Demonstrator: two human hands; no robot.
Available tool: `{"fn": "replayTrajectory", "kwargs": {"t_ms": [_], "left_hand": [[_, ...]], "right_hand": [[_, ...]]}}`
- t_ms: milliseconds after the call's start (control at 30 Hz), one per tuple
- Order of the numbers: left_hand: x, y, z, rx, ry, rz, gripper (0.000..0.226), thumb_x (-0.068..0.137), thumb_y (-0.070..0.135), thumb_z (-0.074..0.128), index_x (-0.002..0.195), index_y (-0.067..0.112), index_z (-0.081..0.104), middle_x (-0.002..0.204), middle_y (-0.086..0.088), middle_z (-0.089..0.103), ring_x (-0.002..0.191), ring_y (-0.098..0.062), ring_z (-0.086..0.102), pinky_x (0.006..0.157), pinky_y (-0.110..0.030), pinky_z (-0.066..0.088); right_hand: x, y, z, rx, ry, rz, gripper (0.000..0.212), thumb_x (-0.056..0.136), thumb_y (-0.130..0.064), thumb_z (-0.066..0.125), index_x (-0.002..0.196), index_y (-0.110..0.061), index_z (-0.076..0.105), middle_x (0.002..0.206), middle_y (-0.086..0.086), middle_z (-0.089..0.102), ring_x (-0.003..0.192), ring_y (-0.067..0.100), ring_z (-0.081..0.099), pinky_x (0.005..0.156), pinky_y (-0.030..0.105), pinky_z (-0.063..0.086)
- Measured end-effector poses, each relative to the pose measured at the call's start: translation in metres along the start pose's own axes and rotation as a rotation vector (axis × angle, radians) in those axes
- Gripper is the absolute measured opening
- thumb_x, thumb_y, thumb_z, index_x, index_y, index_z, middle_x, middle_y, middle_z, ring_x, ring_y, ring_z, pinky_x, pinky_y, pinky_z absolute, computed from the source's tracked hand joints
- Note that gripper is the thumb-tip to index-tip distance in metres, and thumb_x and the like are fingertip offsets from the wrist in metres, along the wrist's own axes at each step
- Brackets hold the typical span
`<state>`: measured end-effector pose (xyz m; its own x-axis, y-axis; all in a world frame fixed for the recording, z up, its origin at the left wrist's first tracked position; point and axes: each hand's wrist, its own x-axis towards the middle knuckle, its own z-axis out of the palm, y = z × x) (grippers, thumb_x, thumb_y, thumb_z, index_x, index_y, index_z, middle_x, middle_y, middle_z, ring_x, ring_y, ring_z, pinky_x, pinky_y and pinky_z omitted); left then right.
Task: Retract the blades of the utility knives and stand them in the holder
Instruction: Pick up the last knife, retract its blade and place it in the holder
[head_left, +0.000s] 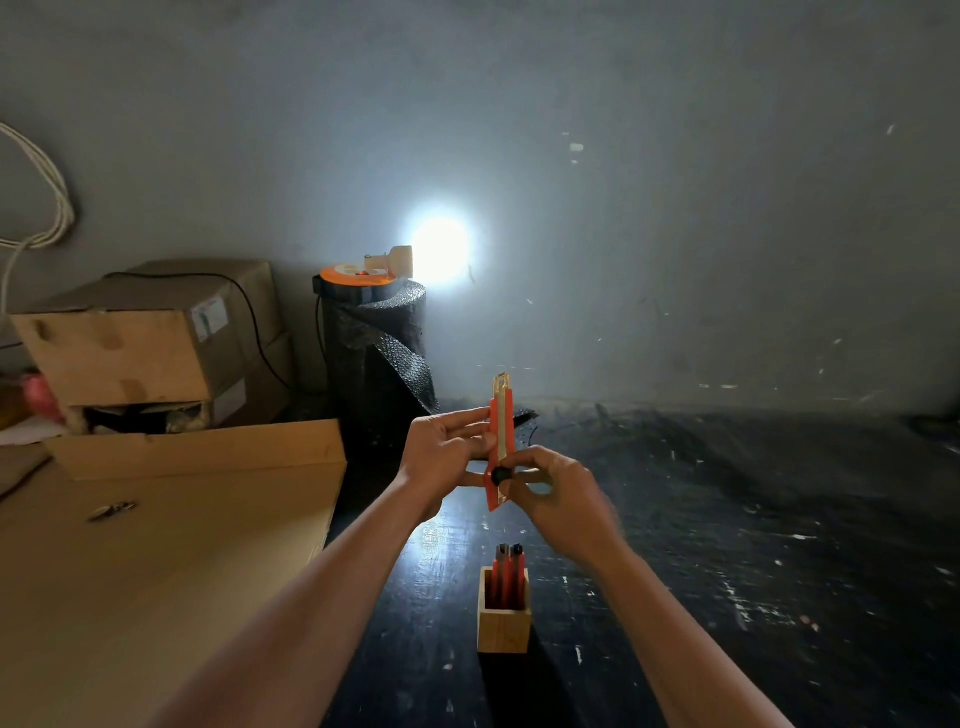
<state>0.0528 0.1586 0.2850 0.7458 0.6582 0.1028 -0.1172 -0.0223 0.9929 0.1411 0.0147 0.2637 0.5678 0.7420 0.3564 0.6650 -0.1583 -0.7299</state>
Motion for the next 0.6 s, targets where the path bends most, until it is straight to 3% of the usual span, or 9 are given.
{"fn": "replayTrajectory", "kwargs": {"t_ms": [200,333,400,500,600], "left_hand": [[-0.0019,0.0025,0.0036,0.006,-0.007,0.018,0.035,0.089,-0.008,0.072,0.121,0.005,0.075,0.082,0.007,0.083,0.073,-0.014,0.081,0.057,-0.022,0.061],[-0.0012,0.0028,0.0047,0.006,-0.009,0.025,0.035,0.09,-0.008,0.071,0.122,0.005,0.074,0.084,0.006,0.083,0.075,-0.017,0.081,0.057,-0.024,0.061],[-0.0012,0.0031,0.0049,0.009,0.0,0.033,0.034,0.09,-0.008,0.071,0.121,0.005,0.075,0.084,0.006,0.083,0.074,-0.017,0.081,0.057,-0.024,0.061],[0.0001,0.0026,0.004,0.001,0.007,0.04,0.034,0.09,-0.007,0.072,0.121,0.005,0.075,0.09,-0.001,0.083,0.077,-0.021,0.082,0.059,-0.028,0.063],[0.0004,0.0033,0.0062,0.014,-0.004,0.045,0.033,0.09,-0.006,0.071,0.12,0.006,0.075,0.09,0.0,0.083,0.078,-0.021,0.082,0.059,-0.027,0.062]], "right_hand": [[-0.0038,-0.0001,0.0018,0.018,0.003,-0.004,0.022,0.094,-0.022,0.067,0.104,-0.039,0.058,0.103,-0.023,0.06,0.084,-0.012,0.056,0.069,0.002,0.038],[-0.0039,-0.0006,0.0025,0.023,0.05,0.031,0.019,0.091,-0.035,0.067,0.103,-0.034,0.053,0.096,-0.025,0.057,0.077,-0.007,0.058,0.065,0.006,0.039],[-0.0048,-0.002,0.0018,0.037,0.043,0.02,0.025,0.09,-0.033,0.07,0.107,-0.038,0.052,0.095,-0.031,0.055,0.077,-0.009,0.058,0.061,0.005,0.04],[-0.0038,-0.0006,0.0017,0.031,0.031,-0.009,0.027,0.092,-0.023,0.07,0.106,-0.041,0.056,0.101,-0.023,0.06,0.08,-0.012,0.058,0.061,-0.001,0.043],[-0.0031,-0.0007,0.0016,0.028,0.05,0.024,0.02,0.09,-0.028,0.071,0.1,-0.035,0.055,0.092,-0.028,0.058,0.076,-0.011,0.057,0.06,0.003,0.04]]}}
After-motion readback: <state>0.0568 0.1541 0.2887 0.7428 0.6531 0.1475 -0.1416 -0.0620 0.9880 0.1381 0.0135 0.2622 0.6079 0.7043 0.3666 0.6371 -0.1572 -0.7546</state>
